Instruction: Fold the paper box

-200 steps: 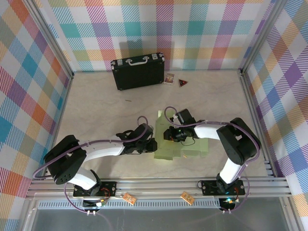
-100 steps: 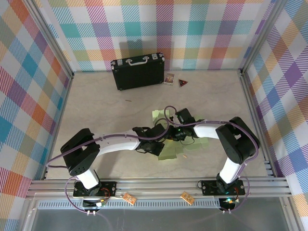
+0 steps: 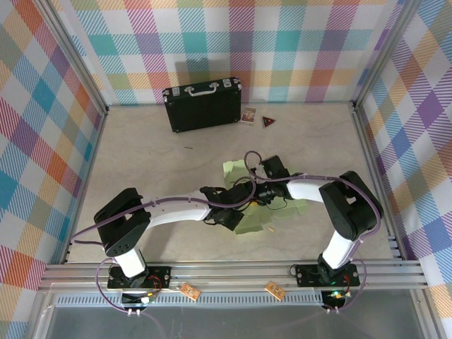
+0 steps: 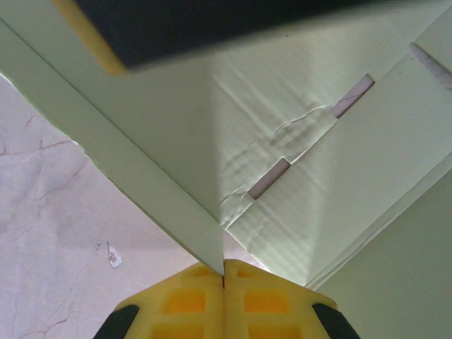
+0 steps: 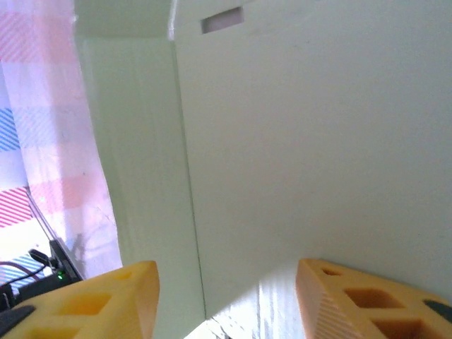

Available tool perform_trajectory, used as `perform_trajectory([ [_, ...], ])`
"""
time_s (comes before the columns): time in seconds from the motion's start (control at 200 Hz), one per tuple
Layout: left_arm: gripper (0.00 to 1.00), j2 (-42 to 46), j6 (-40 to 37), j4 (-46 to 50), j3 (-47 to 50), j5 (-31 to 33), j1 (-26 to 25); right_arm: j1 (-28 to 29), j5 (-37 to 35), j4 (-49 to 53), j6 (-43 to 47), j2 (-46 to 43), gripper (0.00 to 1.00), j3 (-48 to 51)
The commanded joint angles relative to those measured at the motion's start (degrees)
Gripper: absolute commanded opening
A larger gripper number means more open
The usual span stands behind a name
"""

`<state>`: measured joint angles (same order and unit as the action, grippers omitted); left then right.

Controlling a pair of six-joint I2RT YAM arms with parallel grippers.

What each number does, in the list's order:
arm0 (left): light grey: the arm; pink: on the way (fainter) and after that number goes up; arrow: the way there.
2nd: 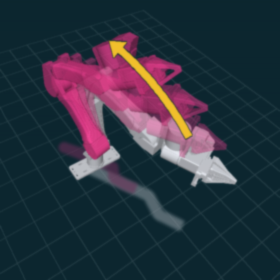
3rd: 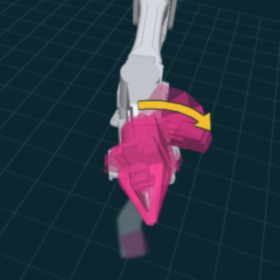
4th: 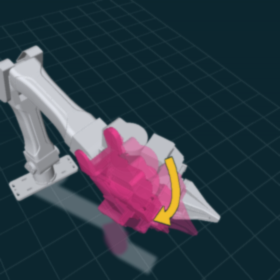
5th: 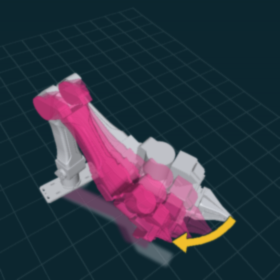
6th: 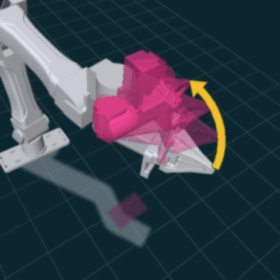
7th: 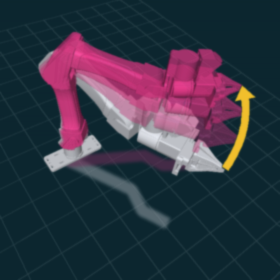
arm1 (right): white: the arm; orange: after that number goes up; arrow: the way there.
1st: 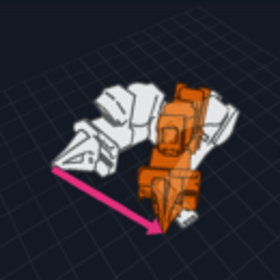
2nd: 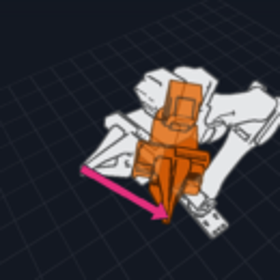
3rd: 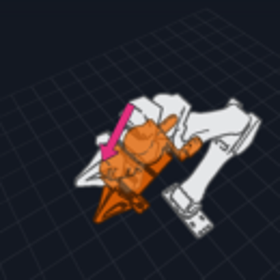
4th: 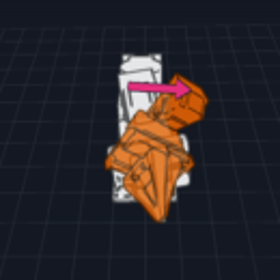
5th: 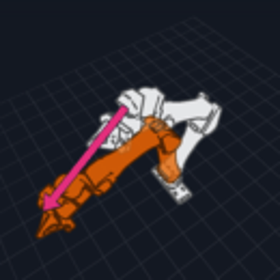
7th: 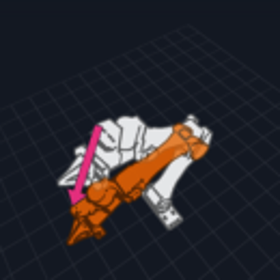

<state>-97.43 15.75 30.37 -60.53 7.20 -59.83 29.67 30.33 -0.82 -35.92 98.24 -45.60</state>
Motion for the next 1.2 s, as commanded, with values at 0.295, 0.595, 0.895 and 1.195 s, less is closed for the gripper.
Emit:
perform_trajectory([
  [0.295, 0.0, -0.69, -2.72, 3.62, -2.03, 1.74, -0.64, -4.44, 11.51, 3.28, -1.91, 3.17, 0.76, -11.01],
  [0.595, 0.0, -0.83, -3.14, 4.53, -2.6, 2.79, -0.72, -3.43, 16.34, 7.16, -0.45, 12.6, 0.8, -18.38],
  [0.895, 0.0, -1.52, -3.34, 4.75, -3.1, 3.26, -0.81, -1.19, 11.62, 10.96, 3.77, 14.44, 0.61, -18.01],
  [1.195, 0.22, 0.04, -1.67, 4.13, -1.83, 3.09, -0.81, -1.28, 9.64, 6.25, 3.75, 16.16, 0.38, -13.7],
])
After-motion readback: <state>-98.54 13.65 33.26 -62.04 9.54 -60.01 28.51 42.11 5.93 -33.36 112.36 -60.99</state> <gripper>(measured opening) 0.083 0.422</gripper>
